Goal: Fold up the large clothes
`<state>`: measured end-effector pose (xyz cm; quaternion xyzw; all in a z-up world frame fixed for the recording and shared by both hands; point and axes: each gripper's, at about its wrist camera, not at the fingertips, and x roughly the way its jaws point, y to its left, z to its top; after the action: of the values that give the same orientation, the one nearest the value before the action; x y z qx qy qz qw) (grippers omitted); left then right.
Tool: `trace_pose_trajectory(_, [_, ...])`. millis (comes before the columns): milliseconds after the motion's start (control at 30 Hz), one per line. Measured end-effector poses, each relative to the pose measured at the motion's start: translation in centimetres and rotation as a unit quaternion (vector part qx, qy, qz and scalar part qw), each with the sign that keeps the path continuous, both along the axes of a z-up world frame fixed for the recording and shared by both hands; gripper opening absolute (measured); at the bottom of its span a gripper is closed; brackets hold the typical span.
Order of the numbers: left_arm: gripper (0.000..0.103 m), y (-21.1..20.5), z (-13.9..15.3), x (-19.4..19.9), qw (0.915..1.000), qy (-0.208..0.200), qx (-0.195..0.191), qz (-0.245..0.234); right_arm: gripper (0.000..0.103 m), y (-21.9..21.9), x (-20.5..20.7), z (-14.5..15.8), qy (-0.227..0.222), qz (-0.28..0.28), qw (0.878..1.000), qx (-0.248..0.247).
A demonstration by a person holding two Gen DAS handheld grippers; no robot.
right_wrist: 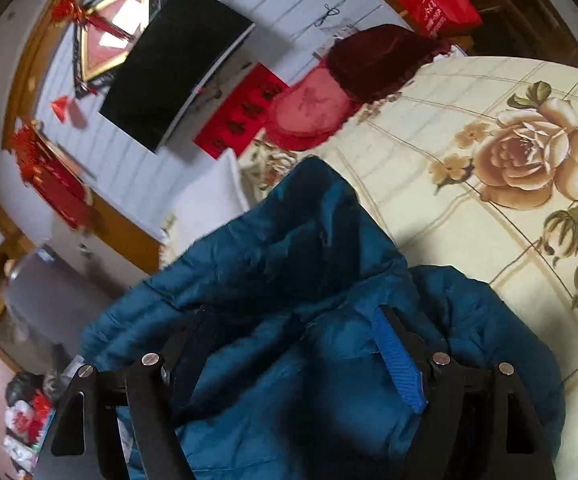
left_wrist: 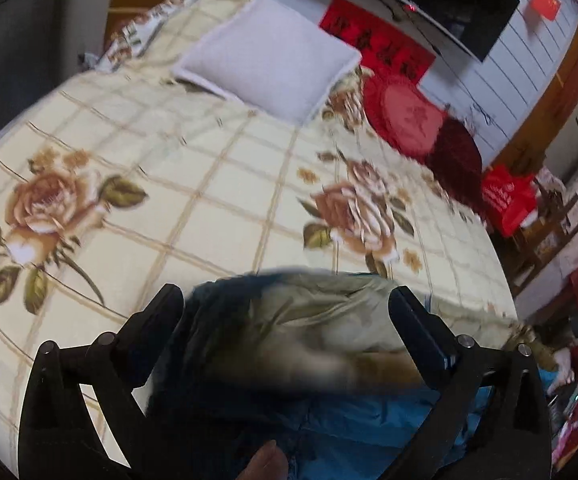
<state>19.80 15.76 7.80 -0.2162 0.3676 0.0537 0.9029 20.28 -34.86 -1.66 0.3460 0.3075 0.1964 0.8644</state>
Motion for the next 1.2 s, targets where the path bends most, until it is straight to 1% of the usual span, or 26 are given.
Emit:
trace_pose_trajectory(100, [0.103, -0.1, 1.5, -0.9, 0.9992, -0.030, 0.025, 0.014, 0.077, 0.6, -0.2, 0.3, -0.004, -0.006, 0.999, -0.038])
trace_pose_trajectory(133, [0.103, -0.7, 1.6, -1.2, 0.9989, -0.029, 0.035, 0.009, 0.077, 0.8, -0.3, 0.4, -0.004, -0.009, 0.999, -0.052])
trace_pose_trajectory(200, [0.102, -1.9, 1.2, -1.6, 0.9984, -0.025, 0.047, -0.018, 0.077, 1.0, -0.6, 0.8, 0.005, -0.029, 0.995, -0.096])
trace_pose_trajectory(233, [0.102, -3.1, 0.7, -2.1, 0.9973, -0.022, 0.058, -0.039, 0.077, 1.0, -0.9, 1.1, 0.016, -0.047, 0.991, -0.121])
trace_pose_trajectory(267, [0.102, -4.6, 0.2, -2.5, 0.9951, -0.022, 0.072, -0.064, 0.077, 1.3, -1.4, 1.9, 0.034, -0.070, 0.983, -0.165])
trace_pose_trajectory(300, [0.102, -6.4, -0.3, -3.0, 0.9911, -0.023, 0.086, -0.099, 0.077, 1.9, -1.9, 2.7, 0.038, -0.072, 0.977, -0.199])
trace_pose_trajectory(333, [0.103, -8.9, -1.1, -3.7, 0.9825, -0.030, 0.114, -0.145, 0.077, 2.8, -2.7, 3.9, 0.025, -0.056, 0.972, -0.226])
trace_pose_trajectory(367, [0.103, -10.7, -1.8, -4.2, 0.9741, -0.038, 0.142, -0.172, 0.077, 4.0, -3.3, 5.0, 0.004, -0.032, 0.970, -0.241])
trace_pose_trajectory(400, [0.103, -11.9, -2.5, -4.4, 0.9673, -0.044, 0.169, -0.184, 0.077, 5.7, -3.6, 6.1, -0.014, 0.008, 0.965, -0.260])
trace_pose_trajectory(433, [0.103, -13.0, -3.5, -4.0, 0.9622, -0.041, 0.198, -0.183, 0.078, 7.8, -3.2, 6.7, -0.018, 0.064, 0.959, -0.277])
trace_pose_trajectory(467, [0.103, -13.0, -4.4, -3.1, 0.9638, -0.027, 0.203, -0.171, 0.078, 9.6, -2.5, 6.7, -0.010, 0.126, 0.952, -0.280])
trace_pose_trajectory(500, [0.103, -12.6, -5.0, -2.2, 0.9673, -0.013, 0.199, -0.157, 0.078, 11.4, -1.5, 6.3, 0.003, 0.176, 0.944, -0.280])
trace_pose_trajectory(567, [0.103, -11.1, -6.0, 0.0, 0.9746, 0.011, 0.192, -0.115, 0.078, 13.7, 0.8, 4.7, 0.031, 0.226, 0.926, -0.300])
trace_pose_trajectory(600, [0.103, -10.5, -6.3, 0.9, 0.9763, 0.019, 0.190, -0.102, 0.078, 14.2, 2.4, 3.6, 0.048, 0.233, 0.922, -0.306])
trace_pose_trajectory(633, [0.103, -9.5, -6.8, 2.4, 0.9779, 0.035, 0.187, -0.087, 0.078, 13.9, 4.2, 2.3, 0.065, 0.221, 0.923, -0.310])
trace_pose_trajectory(667, [0.103, -8.8, -7.2, 3.5, 0.9778, 0.049, 0.189, -0.074, 0.078, 13.5, 5.3, 1.3, 0.078, 0.211, 0.922, -0.314])
trace_pose_trajectory(700, [0.103, -8.1, -7.6, 4.5, 0.9768, 0.062, 0.194, -0.064, 0.078, 12.6, 6.8, 0.0, 0.098, 0.198, 0.925, -0.309])
trace_pose_trajectory(733, [0.103, -7.3, -8.2, 5.7, 0.9743, 0.079, 0.205, -0.051, 0.078, 11.6, 7.9, -0.8, 0.110, 0.186, 0.932, -0.290])
trace_pose_trajectory(767, [0.103, -6.6, -8.6, 6.4, 0.9743, 0.087, 0.203, -0.045, 0.078, 10.5, 8.8, -1.4, 0.115, 0.173, 0.940, -0.271])
trace_pose_trajectory(800, [0.103, -5.9, -9.2, 6.9, 0.9767, 0.094, 0.190, -0.037, 0.078, 10.0, 9.3, -1.5, 0.114, 0.165, 0.943, -0.266])
trace_pose_trajectory(900, [0.103, -4.2, -11.4, 7.5, 0.9849, 0.104, 0.137, -0.020, 0.078, 9.3, 9.7, -1.8, 0.080, 0.142, 0.947, -0.279])
trace_pose_trajectory(967, [0.103, -3.7, -12.3, 7.6, 0.9890, 0.095, 0.113, -0.008, 0.078, 8.5, 10.2, -2.5, 0.078, 0.126, 0.954, -0.260])
trace_pose_trajectory(1000, [0.103, -3.9, -12.5, 7.6, 0.9895, 0.094, 0.109, -0.004, 0.078, 8.3, 10.4, -2.7, 0.079, 0.122, 0.957, -0.251])
trace_pose_trajectory(1033, [0.103, -4.0, -12.9, 8.0, 0.9890, 0.096, 0.113, -0.001, 0.078, 8.1, 10.6, -3.0, 0.079, 0.118, 0.960, -0.243])
trace_pose_trajectory(1167, [0.103, -5.2, -13.7, 8.8, 0.9837, 0.111, 0.142, -0.002, 0.078, 8.1, 10.9, -3.6, 0.085, 0.113, 0.961, -0.237])
trace_pose_trajectory(1200, [0.103, -5.2, -13.8, 8.9, 0.9831, 0.113, 0.144, -0.002, 0.078, 8.0, 10.9, -3.7, 0.087, 0.113, 0.962, -0.235])
